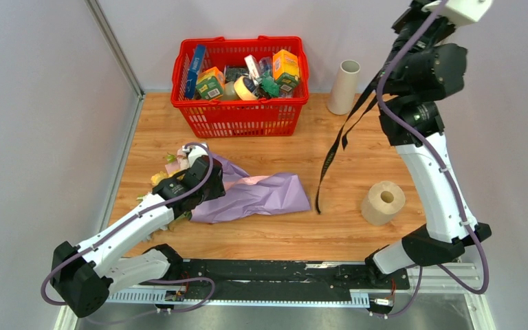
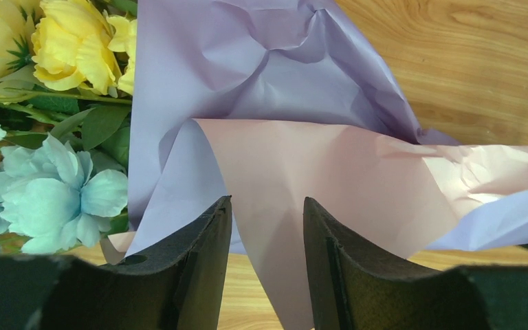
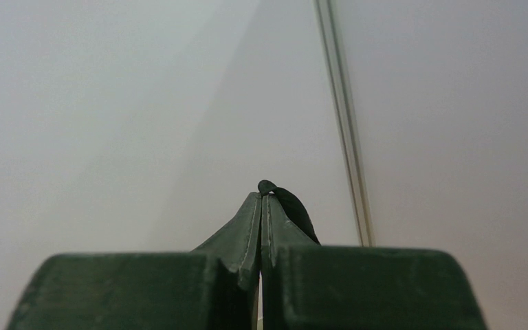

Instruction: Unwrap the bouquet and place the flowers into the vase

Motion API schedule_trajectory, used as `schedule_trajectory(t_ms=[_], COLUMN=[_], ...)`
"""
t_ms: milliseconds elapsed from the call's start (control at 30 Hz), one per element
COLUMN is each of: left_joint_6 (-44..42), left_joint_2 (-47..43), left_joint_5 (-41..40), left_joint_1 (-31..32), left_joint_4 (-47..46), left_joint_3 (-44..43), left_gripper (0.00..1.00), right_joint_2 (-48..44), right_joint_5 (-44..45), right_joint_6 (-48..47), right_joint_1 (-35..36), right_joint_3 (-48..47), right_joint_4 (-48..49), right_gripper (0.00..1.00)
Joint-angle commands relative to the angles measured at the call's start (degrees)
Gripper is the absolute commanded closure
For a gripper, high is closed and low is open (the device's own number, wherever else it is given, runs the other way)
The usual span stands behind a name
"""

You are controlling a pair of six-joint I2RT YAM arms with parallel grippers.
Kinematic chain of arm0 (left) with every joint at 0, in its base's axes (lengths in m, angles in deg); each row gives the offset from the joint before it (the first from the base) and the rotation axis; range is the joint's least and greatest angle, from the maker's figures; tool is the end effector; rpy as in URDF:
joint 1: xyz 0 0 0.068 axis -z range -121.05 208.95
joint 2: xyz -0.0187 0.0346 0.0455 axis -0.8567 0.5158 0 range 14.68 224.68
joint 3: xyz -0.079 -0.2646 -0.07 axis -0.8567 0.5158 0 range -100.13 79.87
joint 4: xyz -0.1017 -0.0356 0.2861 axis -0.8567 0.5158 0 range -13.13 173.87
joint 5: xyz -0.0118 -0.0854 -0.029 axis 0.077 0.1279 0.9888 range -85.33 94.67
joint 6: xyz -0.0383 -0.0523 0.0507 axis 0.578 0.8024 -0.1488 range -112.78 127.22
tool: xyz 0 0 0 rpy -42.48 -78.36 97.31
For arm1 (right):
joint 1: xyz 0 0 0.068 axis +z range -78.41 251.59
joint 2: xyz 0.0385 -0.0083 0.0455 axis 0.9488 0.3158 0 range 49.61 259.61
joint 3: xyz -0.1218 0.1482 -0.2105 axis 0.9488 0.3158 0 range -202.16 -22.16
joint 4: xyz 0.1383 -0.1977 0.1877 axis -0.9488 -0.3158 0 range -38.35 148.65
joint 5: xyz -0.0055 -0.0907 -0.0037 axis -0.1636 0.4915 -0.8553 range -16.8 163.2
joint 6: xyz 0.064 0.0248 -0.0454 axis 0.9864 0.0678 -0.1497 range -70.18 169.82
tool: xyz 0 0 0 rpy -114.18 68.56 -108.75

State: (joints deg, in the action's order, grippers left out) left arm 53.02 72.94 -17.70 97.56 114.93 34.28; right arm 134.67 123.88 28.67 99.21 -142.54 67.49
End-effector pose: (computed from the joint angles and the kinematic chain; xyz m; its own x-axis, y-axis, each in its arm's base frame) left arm 0.2211 -0.1418 0.2346 -0.7006 -0.2890 -0.6524 -0.1626 0.9549 -0.2484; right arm 0.2784 0.0833 0.6896 0.5043 0.0059 -0.8635 0.4073 0.8801 0.2438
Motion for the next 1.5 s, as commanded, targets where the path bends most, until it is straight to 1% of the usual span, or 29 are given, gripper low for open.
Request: schedule_trajectory(t_ms=[0, 33, 100, 133, 167, 200, 300, 367, 433, 467, 533, 633, 667, 700, 733, 833, 867, 967, 1000, 1033, 1167, 1333, 1467], left_joint_6=[-4.74, -5.19, -6.86, -7.74, -8.70, -9.15, -10.99, -12.39, -13.28, -13.46, -14.86, -16.18, -16.36, -16.53, -16.97, -16.71, -16.88, -16.97, -16.80, -16.80, -16.36, -16.44, -16.27], left_joint_2=[-4.37, -4.82, -6.48, -7.71, -8.51, -9.91, -13.08, -15.27, -17.21, -18.35, -20.19, -21.87, -22.57, -22.84, -23.27, -23.80, -23.98, -26.61, -27.14, -28.10, -30.65, -32.42, -32.60], left_joint_5=[-0.05, 0.31, 1.01, 1.97, 2.41, 3.29, 6.36, 8.48, 9.28, 9.19, 9.62, 11.03, 11.64, 13.13, 13.66, 12.10, 12.09, 10.69, 10.42, 9.98, 8.22, 6.99, 6.72], left_joint_1=[0.06, 0.06, 0.06, 0.06, 0.06, 0.06, 0.06, 0.06, 0.06, 0.06, 0.06, 0.06, 0.06, 0.06, 0.06, 0.06, 0.06, 0.06, 0.06, 0.06, 0.06, 0.06, 0.06], left_joint_4=[0.78, 1.31, 1.66, 1.58, 1.40, 1.40, -0.18, -0.71, 0.07, 0.25, 0.61, 0.78, 0.35, 0.00, -0.62, 0.52, 0.96, 0.35, 0.17, 0.17, 0.26, 0.26, 0.26], left_joint_3=[-5.03, -5.56, -7.15, -7.50, -7.59, -7.59, -5.58, -4.08, -3.11, -2.76, -1.53, 0.40, 0.84, 1.28, 1.46, 1.03, 0.76, 1.28, 1.46, 1.55, 1.81, 1.81, 1.81], left_gripper=[0.48, 0.48, 0.48, 0.48, 0.48, 0.47, 0.46, 0.44, 0.37, 0.33, 0.30, 0.27, 0.27, 0.27, 0.27, 0.26, 0.26, 0.26, 0.25, 0.25, 0.25, 0.25, 0.25], right_joint_2=[-0.24, -0.59, -3.13, -4.62, -6.64, -9.18, -16.22, -20.00, -20.98, -20.55, -18.45, -15.45, -14.84, -14.22, -13.52, -10.89, -9.57, -5.88, -4.91, -3.68, 0.80, 5.64, 9.86], right_joint_5=[-0.67, -0.75, -1.37, -2.76, -5.04, -7.76, -14.36, -16.83, -17.54, -17.45, -17.89, -23.23, -24.99, -26.75, -28.94, -34.83, -36.25, -40.03, -40.65, -40.92, -42.06, -42.76, -42.77], right_joint_6=[0.92, 2.76, 9.77, 14.33, 19.60, 24.87, 39.90, 46.68, 51.10, 51.55, 51.30, 52.08, 53.30, 54.71, 56.11, 59.99, 60.43, 62.10, 62.71, 63.24, 65.35, 68.08, 69.74], right_joint_1=[-1.60, -1.51, -1.60, -1.60, -1.51, -1.51, -1.51, -1.69, -1.78, -2.21, -3.44, -6.95, -8.01, -9.23, -10.90, -16.00, -17.41, -20.93, -21.63, -21.99, -23.74, -25.42, -25.51], right_joint_3=[1.88, 3.64, 9.95, 13.55, 20.29, 26.88, 45.00, 56.08, 62.86, 64.72, 66.76, 67.90, 68.69, 69.65, 70.62, 71.69, 71.16, 69.06, 68.61, 68.09, 66.15, 65.01, 61.94], right_joint_4=[-1.36, -3.20, -8.64, -14.32, -18.29, -20.25, -22.20, -22.29, -22.11, -21.68, -21.50, -22.29, -22.55, -22.64, -22.64, -22.20, -22.20, -22.11, -22.11, -22.11, -24.04, -24.66, -25.80], right_gripper=[1.00, 1.00, 1.00, 1.00, 1.00, 1.00, 1.00, 1.00, 1.00, 1.00, 1.00, 1.00, 0.97, 0.92, 0.83, 0.58, 0.52, 0.43, 0.38, 0.36, 0.22, 0.12, 0.11])
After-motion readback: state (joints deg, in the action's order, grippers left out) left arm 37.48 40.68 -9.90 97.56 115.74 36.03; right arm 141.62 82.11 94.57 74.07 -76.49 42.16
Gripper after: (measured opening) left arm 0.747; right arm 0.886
